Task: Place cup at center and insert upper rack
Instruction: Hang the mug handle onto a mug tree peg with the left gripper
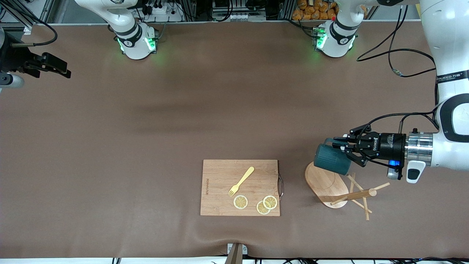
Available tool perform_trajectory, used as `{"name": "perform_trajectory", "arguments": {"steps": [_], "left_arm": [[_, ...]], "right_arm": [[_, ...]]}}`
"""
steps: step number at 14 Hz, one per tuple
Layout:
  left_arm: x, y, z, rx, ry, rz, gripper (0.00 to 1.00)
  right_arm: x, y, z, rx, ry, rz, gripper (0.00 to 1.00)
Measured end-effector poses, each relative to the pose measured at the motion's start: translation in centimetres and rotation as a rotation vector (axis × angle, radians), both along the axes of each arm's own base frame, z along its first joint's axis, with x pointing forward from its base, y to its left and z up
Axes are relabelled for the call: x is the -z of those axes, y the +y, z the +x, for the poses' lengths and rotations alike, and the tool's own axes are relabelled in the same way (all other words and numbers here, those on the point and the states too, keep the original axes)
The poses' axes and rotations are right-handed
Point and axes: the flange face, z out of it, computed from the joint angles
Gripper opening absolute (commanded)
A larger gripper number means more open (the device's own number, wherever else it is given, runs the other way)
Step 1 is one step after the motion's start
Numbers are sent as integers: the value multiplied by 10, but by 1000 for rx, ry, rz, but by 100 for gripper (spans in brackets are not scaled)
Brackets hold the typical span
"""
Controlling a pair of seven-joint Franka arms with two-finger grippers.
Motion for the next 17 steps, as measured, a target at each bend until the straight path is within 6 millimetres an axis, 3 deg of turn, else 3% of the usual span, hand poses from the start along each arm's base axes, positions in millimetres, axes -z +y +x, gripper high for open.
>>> {"name": "perform_trajectory", "arguments": {"steps": [13, 17], "left_arm": [[51, 53, 16, -102, 23, -186, 0], [56, 54, 18, -115, 30, -213, 0]], "right_arm": [[0, 0, 0, 0, 1, 0, 100], [0, 0, 0, 0, 1, 0, 100]]}}
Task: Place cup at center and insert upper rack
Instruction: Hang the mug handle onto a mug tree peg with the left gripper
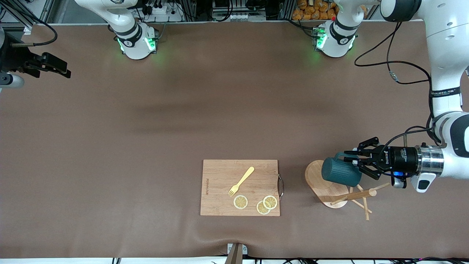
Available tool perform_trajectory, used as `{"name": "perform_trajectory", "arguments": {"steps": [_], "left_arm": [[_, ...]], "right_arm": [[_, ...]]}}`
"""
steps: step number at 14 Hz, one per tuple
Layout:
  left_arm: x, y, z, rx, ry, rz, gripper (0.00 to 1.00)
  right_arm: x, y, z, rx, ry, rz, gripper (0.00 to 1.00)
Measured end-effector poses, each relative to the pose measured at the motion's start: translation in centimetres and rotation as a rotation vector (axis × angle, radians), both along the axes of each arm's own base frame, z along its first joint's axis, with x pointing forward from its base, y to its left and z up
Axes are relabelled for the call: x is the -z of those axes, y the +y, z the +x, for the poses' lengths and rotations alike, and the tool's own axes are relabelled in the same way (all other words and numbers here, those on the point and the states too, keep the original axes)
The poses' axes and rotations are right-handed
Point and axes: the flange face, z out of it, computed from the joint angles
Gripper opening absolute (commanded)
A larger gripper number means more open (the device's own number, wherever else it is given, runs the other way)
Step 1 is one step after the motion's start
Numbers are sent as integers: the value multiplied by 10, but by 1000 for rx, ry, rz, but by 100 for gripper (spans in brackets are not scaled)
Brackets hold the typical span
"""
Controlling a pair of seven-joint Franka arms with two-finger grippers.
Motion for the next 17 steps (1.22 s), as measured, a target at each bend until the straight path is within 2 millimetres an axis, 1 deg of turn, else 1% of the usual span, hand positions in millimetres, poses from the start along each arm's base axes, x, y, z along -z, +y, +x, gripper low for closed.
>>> {"name": "perform_trajectory", "arguments": {"steps": [3, 11, 14, 17], "left_arm": [[2, 3, 1, -12, 0, -19, 0], [15, 15, 5, -35, -28, -64, 0], [18, 24, 5, -47, -33, -68, 0], [22, 27, 5, -45, -47, -72, 0]], "right_arm": [[0, 0, 0, 0, 0, 0, 100], [0, 0, 0, 0, 0, 0, 100], [0, 0, 0, 0, 0, 0, 100], [0, 0, 0, 0, 0, 0, 100]]}}
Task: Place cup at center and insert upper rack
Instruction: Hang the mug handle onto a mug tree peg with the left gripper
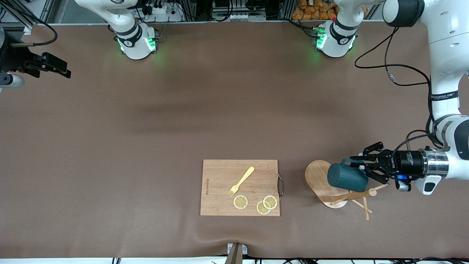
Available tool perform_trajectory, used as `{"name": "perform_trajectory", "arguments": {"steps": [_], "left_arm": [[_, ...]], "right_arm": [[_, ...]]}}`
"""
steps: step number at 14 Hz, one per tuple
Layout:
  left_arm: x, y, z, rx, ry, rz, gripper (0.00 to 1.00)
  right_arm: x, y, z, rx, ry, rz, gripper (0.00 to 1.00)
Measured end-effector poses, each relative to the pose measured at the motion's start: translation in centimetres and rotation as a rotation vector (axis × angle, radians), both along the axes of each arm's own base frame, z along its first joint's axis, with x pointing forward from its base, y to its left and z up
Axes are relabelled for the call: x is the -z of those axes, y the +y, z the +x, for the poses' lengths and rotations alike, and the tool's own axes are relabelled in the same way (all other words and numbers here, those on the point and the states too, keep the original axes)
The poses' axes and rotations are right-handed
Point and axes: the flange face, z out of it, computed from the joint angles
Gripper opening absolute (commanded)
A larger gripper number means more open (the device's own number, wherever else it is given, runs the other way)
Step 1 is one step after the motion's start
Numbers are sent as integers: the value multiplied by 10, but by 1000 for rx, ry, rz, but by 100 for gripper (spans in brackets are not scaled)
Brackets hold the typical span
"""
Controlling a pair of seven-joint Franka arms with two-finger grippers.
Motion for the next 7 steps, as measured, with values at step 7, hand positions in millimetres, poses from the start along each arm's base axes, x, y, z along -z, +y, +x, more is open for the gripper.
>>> {"name": "perform_trajectory", "arguments": {"steps": [7], "left_arm": [[17, 9, 1, -1, -45, -20, 3]], "right_arm": [[0, 0, 0, 0, 0, 0, 100]]}}
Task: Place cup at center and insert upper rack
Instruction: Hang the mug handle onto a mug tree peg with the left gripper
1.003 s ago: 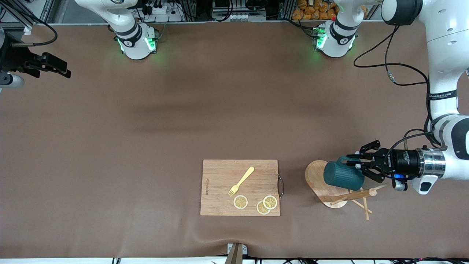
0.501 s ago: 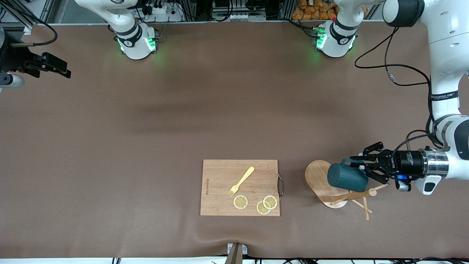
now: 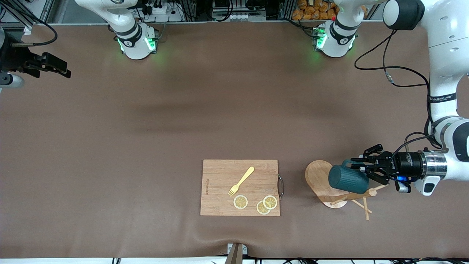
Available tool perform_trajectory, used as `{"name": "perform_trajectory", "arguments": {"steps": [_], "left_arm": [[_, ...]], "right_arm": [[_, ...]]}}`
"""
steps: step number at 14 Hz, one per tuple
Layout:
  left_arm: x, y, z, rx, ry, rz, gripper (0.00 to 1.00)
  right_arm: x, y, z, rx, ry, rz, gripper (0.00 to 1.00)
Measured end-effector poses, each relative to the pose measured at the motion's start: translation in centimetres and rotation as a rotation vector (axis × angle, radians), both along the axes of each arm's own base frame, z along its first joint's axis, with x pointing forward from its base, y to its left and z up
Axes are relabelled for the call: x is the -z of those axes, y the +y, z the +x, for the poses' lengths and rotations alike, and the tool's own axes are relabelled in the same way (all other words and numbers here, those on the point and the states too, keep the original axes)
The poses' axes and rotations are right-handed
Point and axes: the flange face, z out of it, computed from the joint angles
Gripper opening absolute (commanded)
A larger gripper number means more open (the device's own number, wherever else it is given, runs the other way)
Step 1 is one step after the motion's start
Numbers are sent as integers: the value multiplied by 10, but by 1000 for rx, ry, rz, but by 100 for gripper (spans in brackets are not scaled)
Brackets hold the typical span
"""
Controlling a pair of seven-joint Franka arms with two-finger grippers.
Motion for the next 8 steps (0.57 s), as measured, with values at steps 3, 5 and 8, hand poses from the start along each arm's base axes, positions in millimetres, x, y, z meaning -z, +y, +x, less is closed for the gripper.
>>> {"name": "perform_trajectory", "arguments": {"steps": [3, 5, 8], "left_arm": [[10, -1, 1, 4, -22, -15, 5], [19, -1, 1, 7, -27, -20, 8], [24, -1, 1, 8, -31, -23, 11]], "right_arm": [[0, 1, 0, -1, 0, 0, 100], [0, 1, 0, -1, 0, 0, 100], [0, 1, 0, -1, 0, 0, 100]]}}
